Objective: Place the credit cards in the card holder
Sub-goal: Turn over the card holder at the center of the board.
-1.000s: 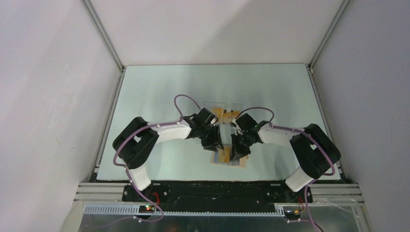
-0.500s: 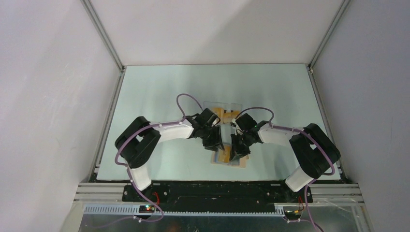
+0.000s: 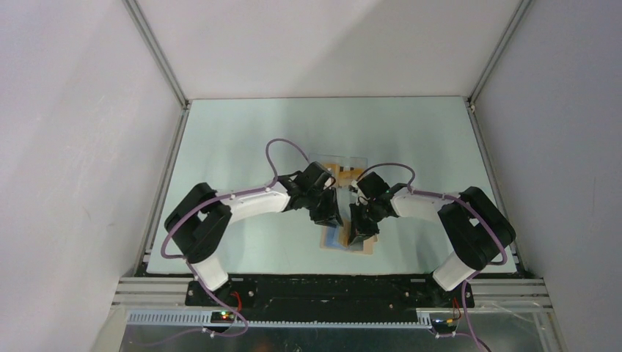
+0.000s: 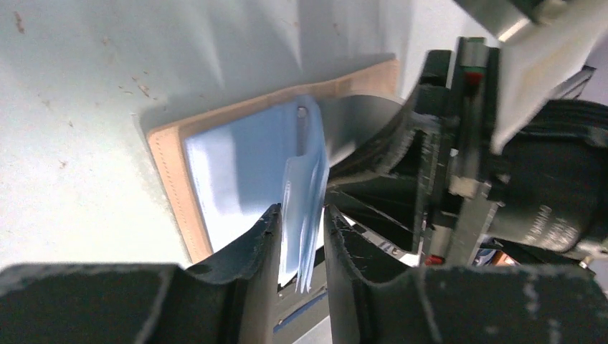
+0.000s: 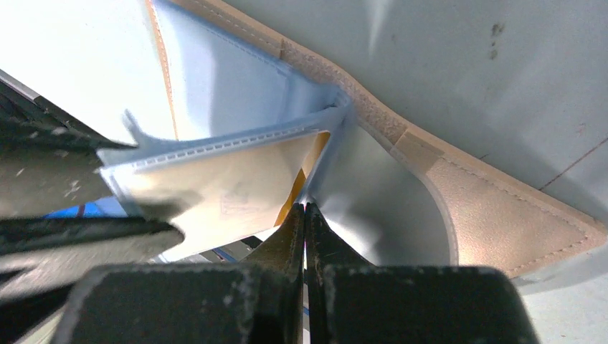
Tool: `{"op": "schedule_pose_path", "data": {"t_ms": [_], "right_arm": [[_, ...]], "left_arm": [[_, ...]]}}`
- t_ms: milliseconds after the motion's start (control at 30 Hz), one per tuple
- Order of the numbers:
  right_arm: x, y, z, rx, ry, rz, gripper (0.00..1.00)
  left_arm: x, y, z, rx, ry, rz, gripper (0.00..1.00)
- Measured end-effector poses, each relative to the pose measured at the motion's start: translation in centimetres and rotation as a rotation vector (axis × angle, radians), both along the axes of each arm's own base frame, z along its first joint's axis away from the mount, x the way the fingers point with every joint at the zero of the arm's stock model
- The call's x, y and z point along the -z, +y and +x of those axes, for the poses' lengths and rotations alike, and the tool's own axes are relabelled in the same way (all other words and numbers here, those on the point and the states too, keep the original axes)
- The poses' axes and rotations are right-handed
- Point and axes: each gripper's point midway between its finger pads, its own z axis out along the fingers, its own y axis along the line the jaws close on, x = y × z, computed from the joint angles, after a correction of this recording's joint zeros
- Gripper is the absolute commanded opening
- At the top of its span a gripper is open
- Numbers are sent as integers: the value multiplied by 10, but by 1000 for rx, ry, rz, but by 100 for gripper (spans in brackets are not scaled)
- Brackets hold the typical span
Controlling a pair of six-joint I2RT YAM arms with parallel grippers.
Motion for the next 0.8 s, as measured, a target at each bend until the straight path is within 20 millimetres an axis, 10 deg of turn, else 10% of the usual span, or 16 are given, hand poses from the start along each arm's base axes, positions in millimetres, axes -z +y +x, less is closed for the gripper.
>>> {"op": "schedule_pose_path", "data": {"t_ms": [567,800], "right_arm": [[-4,1,1,3,1,17,2],[-30,0,5,16,-48,70,5]], "left_arm": [[-11,-15,-8,37,1,-31,23],[-19,-22,-4,39,-13,-52,0]]}}
